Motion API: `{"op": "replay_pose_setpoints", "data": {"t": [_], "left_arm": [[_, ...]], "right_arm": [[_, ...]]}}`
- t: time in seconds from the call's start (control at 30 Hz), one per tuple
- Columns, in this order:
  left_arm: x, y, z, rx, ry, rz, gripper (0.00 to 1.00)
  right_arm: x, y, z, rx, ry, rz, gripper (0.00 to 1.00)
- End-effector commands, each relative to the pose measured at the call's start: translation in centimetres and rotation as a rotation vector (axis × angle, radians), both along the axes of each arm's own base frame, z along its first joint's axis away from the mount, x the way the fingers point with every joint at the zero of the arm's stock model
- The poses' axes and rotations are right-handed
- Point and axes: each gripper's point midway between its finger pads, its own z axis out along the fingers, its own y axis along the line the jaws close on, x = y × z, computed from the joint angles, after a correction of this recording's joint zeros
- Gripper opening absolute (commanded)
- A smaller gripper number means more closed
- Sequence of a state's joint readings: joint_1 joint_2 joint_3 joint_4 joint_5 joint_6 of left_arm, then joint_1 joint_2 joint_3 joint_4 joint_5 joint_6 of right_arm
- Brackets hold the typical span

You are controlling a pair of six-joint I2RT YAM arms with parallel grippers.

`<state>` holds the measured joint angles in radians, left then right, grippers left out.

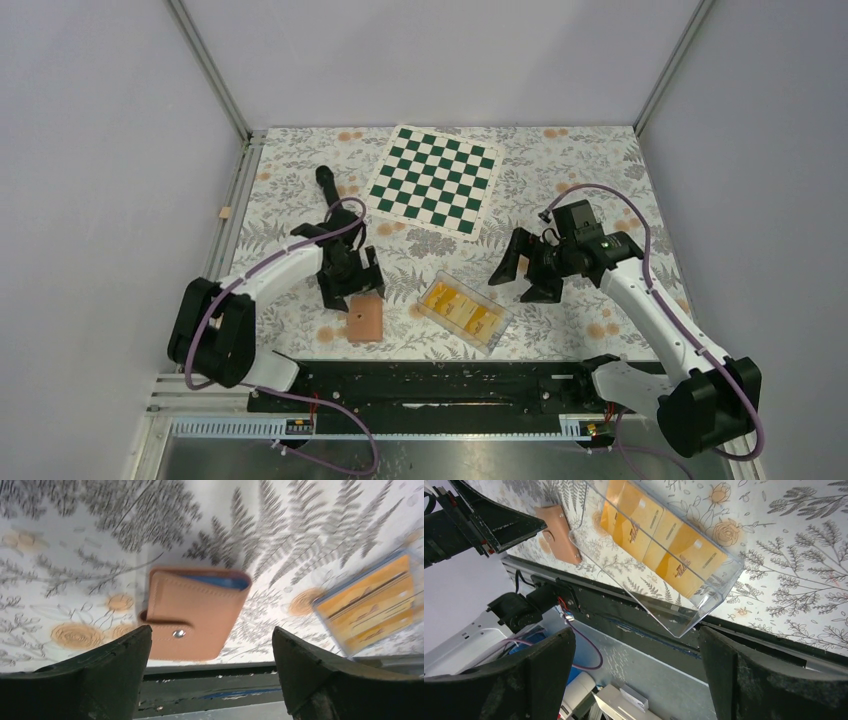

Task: Put the credit cards into the card holder
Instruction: Move the card holder to the corner of the board.

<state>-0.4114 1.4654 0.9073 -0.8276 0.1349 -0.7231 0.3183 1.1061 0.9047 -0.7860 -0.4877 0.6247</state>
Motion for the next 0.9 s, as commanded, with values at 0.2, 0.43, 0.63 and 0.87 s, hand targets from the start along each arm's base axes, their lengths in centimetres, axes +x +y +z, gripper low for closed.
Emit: {"op": "replay_pose_setpoints", "data": {"t": [0.2,0.43,0.63,0.87], "left_arm": [[-4.0,0.0,0.2,-0.197,-0.046,0.009,0.88],[-4.0,0.5,-0.1,-0.257,-0.043,0.054,0.87],[-3.6,0.6,0.2,-0.309,-0.054,0.085,0.87],[-3.3,0.8,1.4,-0.38,-0.079,0.129,0.86]], "right_arm": [[-1.9,4.0,1.3,-0.01,-0.017,0.185,0.96],[-3.8,9.4,0.9,-0.041,-0.029,0.38,0.8],[-6.2,12.7,-2.1,-0.212,-0.014,0.556,0.68],[-7.2,13.5,-6.2,-0.457,0.024,0.617,0.63]]}}
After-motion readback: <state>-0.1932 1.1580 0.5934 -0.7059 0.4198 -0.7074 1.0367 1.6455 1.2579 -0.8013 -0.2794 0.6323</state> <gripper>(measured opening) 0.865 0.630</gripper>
